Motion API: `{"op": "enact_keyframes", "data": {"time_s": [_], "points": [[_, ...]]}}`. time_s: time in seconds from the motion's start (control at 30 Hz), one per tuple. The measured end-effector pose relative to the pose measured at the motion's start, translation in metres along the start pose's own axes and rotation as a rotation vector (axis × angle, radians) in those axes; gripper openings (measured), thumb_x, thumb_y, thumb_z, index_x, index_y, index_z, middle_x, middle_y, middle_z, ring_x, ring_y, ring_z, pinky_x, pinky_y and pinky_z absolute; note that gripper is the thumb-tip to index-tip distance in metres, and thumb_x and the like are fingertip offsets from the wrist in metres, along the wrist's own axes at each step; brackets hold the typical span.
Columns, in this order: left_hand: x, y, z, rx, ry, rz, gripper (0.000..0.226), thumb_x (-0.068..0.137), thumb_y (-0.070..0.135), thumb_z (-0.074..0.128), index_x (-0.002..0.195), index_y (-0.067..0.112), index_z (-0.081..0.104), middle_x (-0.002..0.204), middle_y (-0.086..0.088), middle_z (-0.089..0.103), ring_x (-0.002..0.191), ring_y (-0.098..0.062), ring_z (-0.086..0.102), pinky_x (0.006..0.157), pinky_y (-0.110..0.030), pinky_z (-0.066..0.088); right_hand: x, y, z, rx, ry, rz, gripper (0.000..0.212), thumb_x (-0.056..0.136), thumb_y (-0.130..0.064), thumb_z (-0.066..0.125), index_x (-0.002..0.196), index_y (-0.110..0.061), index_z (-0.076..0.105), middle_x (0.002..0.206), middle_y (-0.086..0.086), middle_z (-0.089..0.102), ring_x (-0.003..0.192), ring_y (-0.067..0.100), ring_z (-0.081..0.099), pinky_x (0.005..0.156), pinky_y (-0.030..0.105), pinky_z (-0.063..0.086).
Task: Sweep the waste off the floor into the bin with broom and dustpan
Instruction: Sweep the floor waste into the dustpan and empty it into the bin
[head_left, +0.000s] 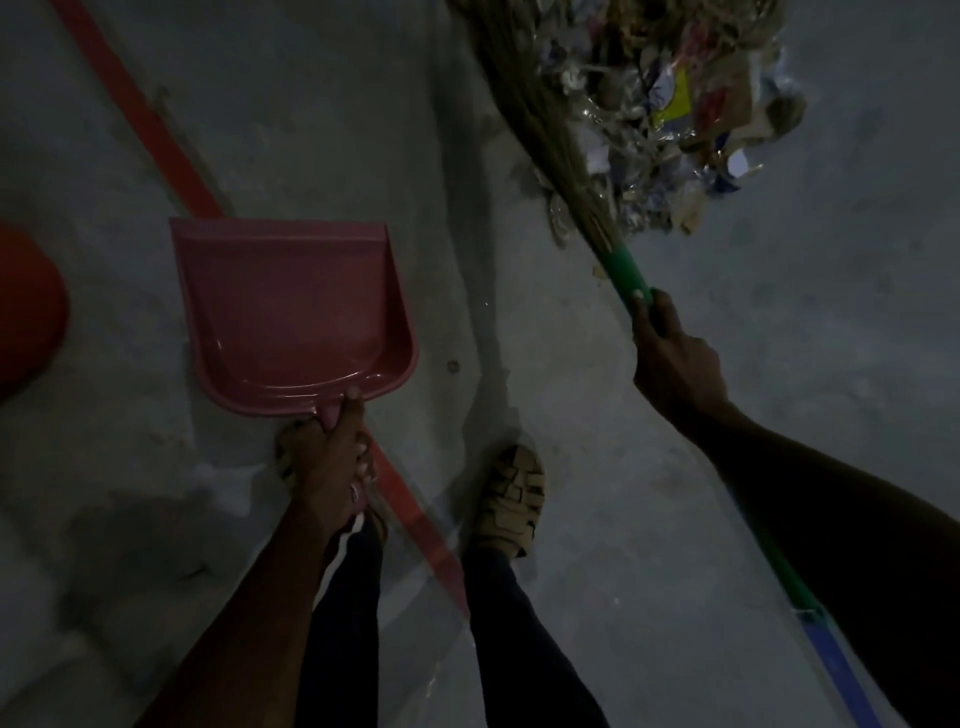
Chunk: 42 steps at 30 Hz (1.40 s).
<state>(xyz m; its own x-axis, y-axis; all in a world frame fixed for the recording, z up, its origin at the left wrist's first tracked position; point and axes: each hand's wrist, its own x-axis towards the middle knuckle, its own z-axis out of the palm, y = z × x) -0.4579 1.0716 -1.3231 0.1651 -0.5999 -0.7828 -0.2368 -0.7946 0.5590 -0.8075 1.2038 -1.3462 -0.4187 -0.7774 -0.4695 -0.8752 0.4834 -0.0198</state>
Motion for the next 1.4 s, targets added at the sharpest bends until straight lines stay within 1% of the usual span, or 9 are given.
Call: {"op": "enact_keyframes", "data": {"time_s": [0.23,0.37,0.5,0.67,0.83,0.97,1.1,1.27,1.4], "points": [[0.028,0.048,-0.021,-0.102,0.023,-0.004,0.049,0.094,0.044,0.069,0.064,0.014,0.045,0.042,0.002,0.041,0.031,-0.010,0.035,0.039,-0.019,0.032,0.027,-0.081,-0.016,0.044,0.042,-0.234,0.078,0.085,-0.001,0.063,0.153,-0.007,0.026,0.148,0.028,0.036,0.049,0.027,0.040,0.043,0.028,0.028],[0.048,0.073,-0.057,-0.131,0.010,-0.045,0.050,0.089,0.048,0.073,0.063,0.020,0.042,0.046,0.000,0.042,0.033,-0.013,0.035,0.045,-0.021,0.033,0.056,-0.147,-0.028,0.134,0.020,-0.311,0.074,0.092,-0.008,0.058,0.154,-0.014,0.019,0.152,0.018,0.031,0.060,0.036,0.056,0.043,0.037,0.046],[0.081,0.104,-0.110,-0.091,0.005,-0.047,0.048,0.089,0.050,0.072,0.069,0.018,0.043,0.050,-0.001,0.042,0.035,-0.013,0.036,0.040,-0.019,0.032,0.097,-0.224,-0.042,0.129,0.003,-0.361,0.067,0.097,-0.018,0.053,0.155,-0.015,0.019,0.155,0.011,0.029,0.069,0.036,0.059,0.050,0.042,0.052],[0.120,0.139,-0.169,-0.121,0.064,-0.063,0.052,0.091,0.047,0.071,0.065,0.022,0.034,0.050,-0.002,0.038,0.034,-0.014,0.034,0.037,-0.018,0.029,0.152,-0.328,-0.059,0.152,-0.046,-0.447,0.064,0.098,-0.019,0.050,0.155,-0.015,0.021,0.155,0.009,0.032,0.086,0.034,0.060,0.057,0.033,0.041],[0.147,0.157,-0.206,-0.143,0.075,-0.042,0.048,0.091,0.046,0.071,0.069,0.018,0.040,0.053,-0.006,0.039,0.034,-0.014,0.035,0.037,-0.020,0.031,0.191,-0.419,-0.075,0.156,-0.157,-0.531,0.060,0.097,-0.018,0.051,0.152,-0.011,0.030,0.145,0.013,0.044,0.097,0.040,0.060,0.072,0.042,0.052],[0.159,0.163,-0.217,-0.126,0.066,-0.021,0.046,0.090,0.049,0.071,0.075,0.013,0.047,0.052,-0.004,0.042,0.035,-0.014,0.037,0.037,-0.021,0.032,0.209,-0.450,-0.090,0.090,-0.253,-0.362,0.046,0.097,-0.017,0.051,0.141,-0.009,0.042,0.122,0.014,0.056,0.094,0.035,0.060,0.071,0.041,0.054],[0.168,0.178,-0.212,-0.093,0.072,-0.011,0.049,0.090,0.050,0.071,0.067,0.014,0.047,0.052,-0.005,0.043,0.034,-0.013,0.038,0.036,-0.020,0.030,0.227,-0.446,-0.109,0.182,-0.211,-0.213,0.043,0.098,-0.015,0.049,0.140,-0.008,0.044,0.120,0.016,0.057,0.092,0.037,0.063,0.074,0.048,0.057],[0.178,0.203,-0.184,-0.042,0.044,-0.040,0.049,0.090,0.054,0.068,0.072,0.013,0.049,0.053,-0.006,0.045,0.033,-0.012,0.039,0.034,-0.018,0.030,0.260,-0.406,-0.123,0.452,-0.263,0.134,0.027,0.098,-0.016,0.049,0.125,-0.012,0.050,0.101,0.015,0.061,0.079,0.034,0.067,0.061,0.050,0.061],[0.184,0.237,-0.147,-0.042,0.036,-0.051,0.056,0.087,0.059,0.070,0.064,0.013,0.046,0.050,-0.005,0.045,0.034,-0.014,0.041,0.035,-0.016,0.028,0.269,-0.355,-0.131,0.492,-0.143,0.185,0.021,0.096,-0.019,0.050,0.115,-0.010,0.050,0.096,0.015,0.062,0.070,0.035,0.065,0.053,0.046,0.059]]}}
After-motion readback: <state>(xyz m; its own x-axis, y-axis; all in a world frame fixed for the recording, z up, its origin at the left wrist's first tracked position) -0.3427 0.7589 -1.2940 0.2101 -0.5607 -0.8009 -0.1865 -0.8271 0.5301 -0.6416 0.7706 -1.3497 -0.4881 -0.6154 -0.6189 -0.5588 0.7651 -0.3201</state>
